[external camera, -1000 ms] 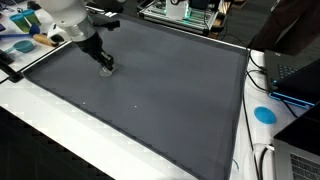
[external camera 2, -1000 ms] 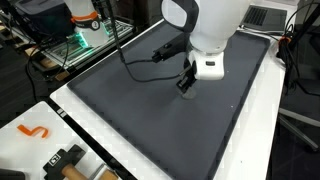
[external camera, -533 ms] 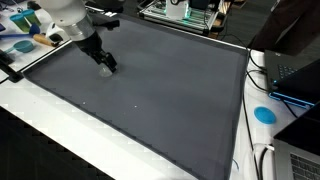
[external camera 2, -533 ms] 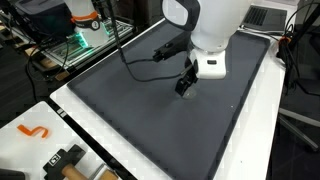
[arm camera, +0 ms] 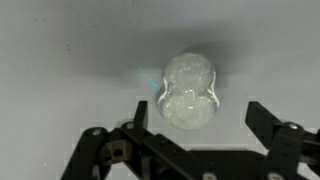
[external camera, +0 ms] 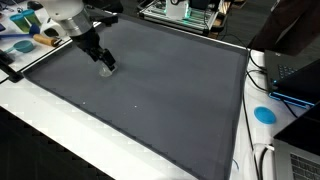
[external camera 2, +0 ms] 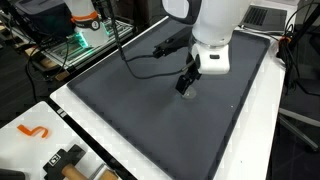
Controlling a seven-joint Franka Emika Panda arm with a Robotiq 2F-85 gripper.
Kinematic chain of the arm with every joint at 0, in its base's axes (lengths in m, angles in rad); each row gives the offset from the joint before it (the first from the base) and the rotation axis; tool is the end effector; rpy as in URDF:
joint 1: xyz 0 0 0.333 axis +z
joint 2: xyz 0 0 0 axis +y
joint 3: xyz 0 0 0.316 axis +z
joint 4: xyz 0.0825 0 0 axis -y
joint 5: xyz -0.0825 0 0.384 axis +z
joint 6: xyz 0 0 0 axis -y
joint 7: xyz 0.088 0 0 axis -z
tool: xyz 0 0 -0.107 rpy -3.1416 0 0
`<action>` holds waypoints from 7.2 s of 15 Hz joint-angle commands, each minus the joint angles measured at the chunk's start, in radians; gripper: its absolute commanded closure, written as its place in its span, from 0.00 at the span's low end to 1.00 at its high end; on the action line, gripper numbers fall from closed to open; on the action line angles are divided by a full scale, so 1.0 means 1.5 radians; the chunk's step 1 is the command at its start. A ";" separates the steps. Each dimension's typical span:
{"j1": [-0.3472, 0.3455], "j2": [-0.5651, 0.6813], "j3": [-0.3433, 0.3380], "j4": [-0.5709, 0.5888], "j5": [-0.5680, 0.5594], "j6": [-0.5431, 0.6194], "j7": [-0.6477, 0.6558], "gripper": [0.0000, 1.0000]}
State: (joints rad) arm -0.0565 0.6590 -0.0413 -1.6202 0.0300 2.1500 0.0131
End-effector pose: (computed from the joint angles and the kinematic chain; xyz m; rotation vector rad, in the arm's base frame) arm 0.6747 -0.0617 0.2280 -3.1257 0.1908 0.2015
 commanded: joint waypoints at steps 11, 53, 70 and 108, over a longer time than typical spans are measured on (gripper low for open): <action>-0.115 -0.055 0.021 0.040 0.138 -0.126 -0.148 0.00; -0.193 0.033 0.004 0.114 0.378 -0.164 -0.241 0.00; 0.008 -0.002 -0.030 0.147 -0.038 -0.187 0.040 0.00; 0.173 0.058 -0.014 0.180 -0.303 -0.270 0.149 0.00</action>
State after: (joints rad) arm 0.2213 0.7355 -0.0714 -1.3804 -0.4449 1.7430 0.2538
